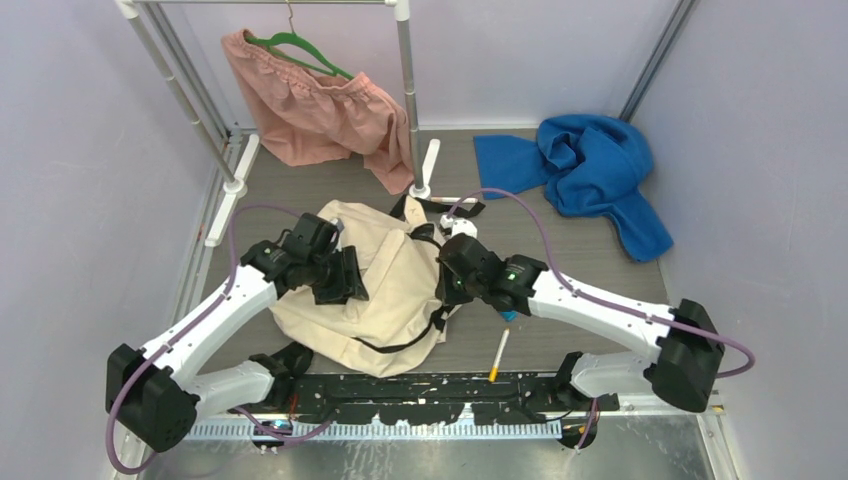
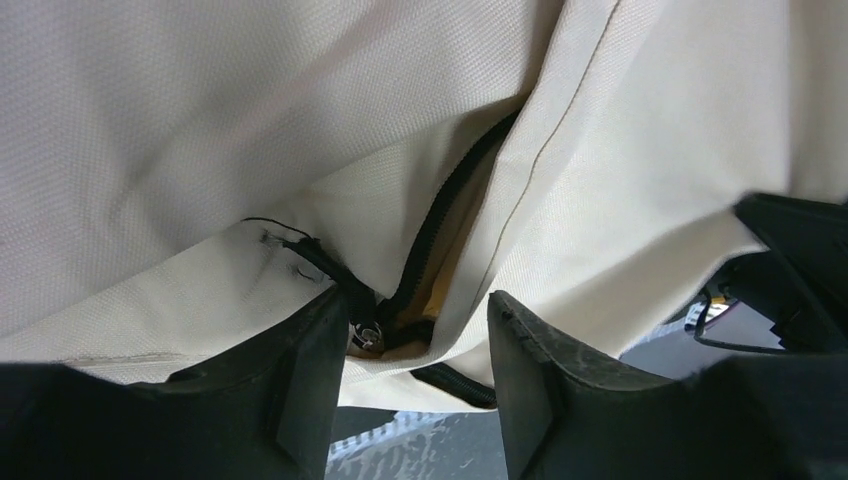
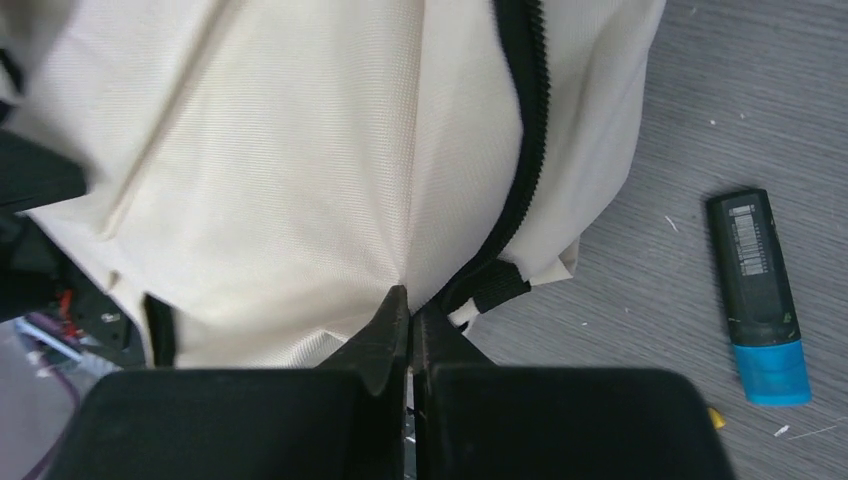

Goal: Pack the student bag
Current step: Zip the student bag at the center of the board.

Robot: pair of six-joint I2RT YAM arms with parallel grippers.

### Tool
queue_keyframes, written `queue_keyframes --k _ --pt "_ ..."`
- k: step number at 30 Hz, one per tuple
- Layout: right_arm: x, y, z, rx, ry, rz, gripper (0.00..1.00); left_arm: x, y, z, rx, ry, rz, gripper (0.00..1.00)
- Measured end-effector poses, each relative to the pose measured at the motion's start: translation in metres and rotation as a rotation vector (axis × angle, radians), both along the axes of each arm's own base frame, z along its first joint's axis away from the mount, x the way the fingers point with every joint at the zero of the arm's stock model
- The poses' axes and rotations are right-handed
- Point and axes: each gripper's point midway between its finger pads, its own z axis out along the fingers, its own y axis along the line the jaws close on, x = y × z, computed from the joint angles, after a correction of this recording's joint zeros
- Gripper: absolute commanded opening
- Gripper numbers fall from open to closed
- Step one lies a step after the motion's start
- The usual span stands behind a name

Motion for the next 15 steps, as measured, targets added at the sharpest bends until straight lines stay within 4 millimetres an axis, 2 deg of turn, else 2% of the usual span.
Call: queue_keyframes --k 3,4,5,6,11,15 --pt "-0.001 0.003 0.025 0.081 -0.046 0.016 0.01 0.002 0.001 0.000 0.010 -0.012 -0.004 0.36" --pt "-0.001 0.004 0.032 0.104 -0.060 0.022 0.01 0.002 0.002 -0.001 0.012 -0.014 -0.006 0.24" --pt "-0.001 0.005 0.041 0.126 -0.075 0.033 0.01 0.003 0.001 -0.001 0.011 -0.019 -0.010 0.07" --pt "-0.002 0.006 0.046 0.139 -0.086 0.042 0.01 0.006 -0.001 -0.001 0.007 -0.025 -0.011 0.01" --pt "-0.001 0.007 0.056 0.149 -0.111 0.062 0.01 0.011 -0.005 -0.004 0.003 -0.021 -0.022 0.00" --pt "0.003 0.003 0.055 0.131 -0.128 0.048 0.01 0.019 -0.006 0.010 -0.014 -0.049 -0.010 0.00"
